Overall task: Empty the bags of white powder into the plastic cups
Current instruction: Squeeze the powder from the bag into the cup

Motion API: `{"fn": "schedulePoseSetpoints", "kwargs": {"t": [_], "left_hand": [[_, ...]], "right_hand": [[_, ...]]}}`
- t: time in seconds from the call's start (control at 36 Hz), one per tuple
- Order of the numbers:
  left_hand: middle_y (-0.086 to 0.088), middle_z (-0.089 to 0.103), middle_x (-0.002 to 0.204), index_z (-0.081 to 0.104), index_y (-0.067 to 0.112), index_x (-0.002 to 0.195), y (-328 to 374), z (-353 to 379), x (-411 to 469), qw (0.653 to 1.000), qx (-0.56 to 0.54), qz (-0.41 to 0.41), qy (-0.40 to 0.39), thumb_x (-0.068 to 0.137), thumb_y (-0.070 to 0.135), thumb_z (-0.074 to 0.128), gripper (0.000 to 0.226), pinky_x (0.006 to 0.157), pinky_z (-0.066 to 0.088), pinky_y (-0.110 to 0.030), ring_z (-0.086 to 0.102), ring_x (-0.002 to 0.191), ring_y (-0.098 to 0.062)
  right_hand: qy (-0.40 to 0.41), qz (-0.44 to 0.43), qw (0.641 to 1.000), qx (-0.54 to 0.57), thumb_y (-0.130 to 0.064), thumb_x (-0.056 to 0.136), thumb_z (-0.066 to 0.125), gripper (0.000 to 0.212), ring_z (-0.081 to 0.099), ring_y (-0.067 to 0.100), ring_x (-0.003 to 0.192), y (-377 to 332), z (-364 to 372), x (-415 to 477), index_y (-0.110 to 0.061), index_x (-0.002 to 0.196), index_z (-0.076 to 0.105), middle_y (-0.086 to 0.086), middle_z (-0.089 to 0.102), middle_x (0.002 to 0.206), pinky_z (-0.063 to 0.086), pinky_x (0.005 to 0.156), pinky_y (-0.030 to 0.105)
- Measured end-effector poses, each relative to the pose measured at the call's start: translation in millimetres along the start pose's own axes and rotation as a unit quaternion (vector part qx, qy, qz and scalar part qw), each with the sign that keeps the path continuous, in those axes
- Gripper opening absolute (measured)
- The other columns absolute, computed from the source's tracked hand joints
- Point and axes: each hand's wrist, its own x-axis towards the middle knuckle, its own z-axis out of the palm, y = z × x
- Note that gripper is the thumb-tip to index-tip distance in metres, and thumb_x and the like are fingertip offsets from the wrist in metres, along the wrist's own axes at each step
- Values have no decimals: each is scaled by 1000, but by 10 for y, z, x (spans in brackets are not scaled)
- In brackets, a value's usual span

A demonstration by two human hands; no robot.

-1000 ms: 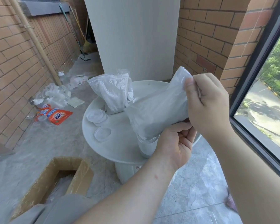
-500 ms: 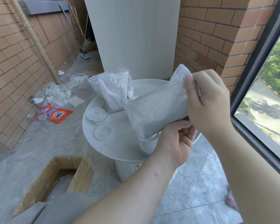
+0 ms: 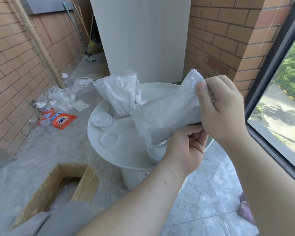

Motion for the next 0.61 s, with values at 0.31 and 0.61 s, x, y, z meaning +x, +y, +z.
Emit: {"fn": "schedulePoseSetpoints", "kwargs": {"t": [0.31, 0.61], "left_hand": [[-9, 76, 92, 74, 0, 89, -4, 21, 22, 1000, -25, -8, -3, 86, -18, 47, 33, 71, 60, -23, 74, 81, -16], [-5, 74, 77, 73, 3, 77, -12, 17, 23, 1000, -8, -12, -10, 87, -18, 45, 37, 66, 59, -21, 73, 69, -11]], "right_hand": [[17, 8, 1000, 21, -10, 96, 55, 18, 47, -5, 77, 123, -110, -69, -7, 80, 62, -13, 49, 77, 32, 71, 10], [37, -43, 998, 3, -7, 102, 54, 20, 44, 12, 76, 132, -58, -63, 0, 84, 61, -1, 51, 80, 36, 71, 16]]}}
